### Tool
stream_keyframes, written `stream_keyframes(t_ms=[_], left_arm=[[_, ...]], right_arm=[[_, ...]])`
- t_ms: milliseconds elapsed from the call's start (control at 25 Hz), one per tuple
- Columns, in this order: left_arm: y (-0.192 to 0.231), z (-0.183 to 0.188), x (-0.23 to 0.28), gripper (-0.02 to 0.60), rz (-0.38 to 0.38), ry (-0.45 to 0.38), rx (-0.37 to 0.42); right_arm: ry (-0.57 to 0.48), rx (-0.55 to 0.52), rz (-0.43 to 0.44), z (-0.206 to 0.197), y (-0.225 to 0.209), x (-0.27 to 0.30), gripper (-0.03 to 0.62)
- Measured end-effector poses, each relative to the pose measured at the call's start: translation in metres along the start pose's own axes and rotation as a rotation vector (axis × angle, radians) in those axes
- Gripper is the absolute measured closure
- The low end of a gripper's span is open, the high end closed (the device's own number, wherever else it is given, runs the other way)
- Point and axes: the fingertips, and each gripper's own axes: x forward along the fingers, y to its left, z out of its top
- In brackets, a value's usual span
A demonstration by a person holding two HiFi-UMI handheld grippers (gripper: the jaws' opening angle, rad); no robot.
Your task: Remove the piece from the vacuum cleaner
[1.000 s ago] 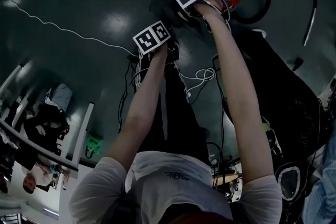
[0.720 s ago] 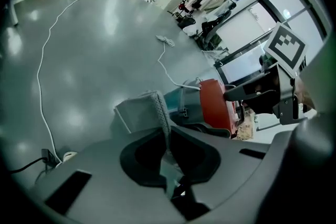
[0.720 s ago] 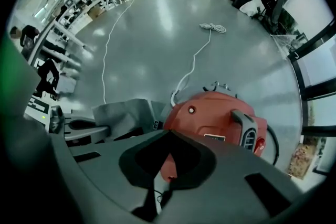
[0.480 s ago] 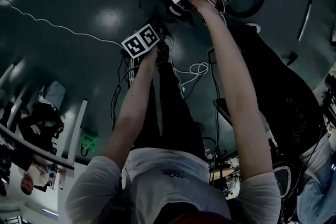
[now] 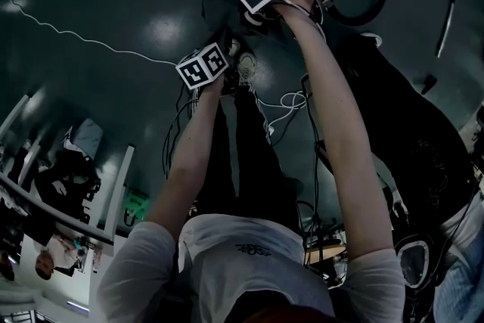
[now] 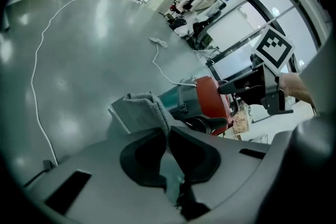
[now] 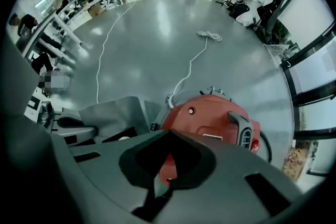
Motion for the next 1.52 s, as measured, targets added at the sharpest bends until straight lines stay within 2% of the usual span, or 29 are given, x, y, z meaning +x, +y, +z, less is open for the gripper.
stream_keyframes(t_ms=[160, 400, 480, 560, 600, 680, 800, 1040, 1160, 1240, 1400, 1520], left_arm=[[0.003, 0.004, 0.004, 0.554, -0.03, 0.046, 0.155], [0.008, 0.002, 0.0, 0.554, -0.037, 0.065, 0.272], [0.037, -0.001, -0.006, 0.555, 0.052, 0.097, 0.33], [0.097, 0.0, -0.033, 0.56, 0.196, 0.124, 0.353], [0.124, 0.001, -0.053, 0.56, 0.243, 0.135, 0.38], [0.153, 0.006, -0.083, 0.56, 0.287, 0.141, 0.445], [0.16, 0.015, -0.09, 0.559, 0.296, 0.087, 0.429], [0.125, 0.055, -0.086, 0.56, 0.251, -0.032, 0.424], [0.098, 0.077, -0.097, 0.56, 0.226, -0.094, 0.399], [0.073, 0.096, -0.106, 0.558, 0.194, -0.138, 0.393], [0.006, 0.149, -0.138, 0.558, 0.134, -0.259, 0.439], [-0.064, 0.176, -0.187, 0.56, 0.085, -0.332, 0.567]], right_arm=[[-0.012, -0.021, -0.011, 0.0, -0.001, 0.0, 0.58], [-0.02, -0.019, -0.002, 0.002, 0.003, -0.002, 0.58], [-0.022, -0.021, -0.006, 0.001, 0.003, -0.004, 0.58], [-0.02, -0.011, 0.004, 0.001, 0.003, -0.005, 0.58], [-0.019, 0.0, 0.019, 0.002, 0.005, -0.004, 0.58], [-0.015, 0.021, 0.034, 0.003, 0.001, -0.004, 0.58], [0.018, 0.033, 0.002, -0.005, -0.006, -0.009, 0.58], [-0.01, -0.007, -0.047, 0.01, 0.007, -0.012, 0.58], [-0.007, 0.068, -0.026, 0.004, 0.009, -0.017, 0.58], [-0.043, 0.171, -0.011, -0.002, 0.006, -0.032, 0.58], [-0.311, 0.379, 0.012, 0.017, 0.0, -0.115, 0.58], [-0.519, 0.488, 0.028, 0.02, 0.004, -0.202, 0.58]])
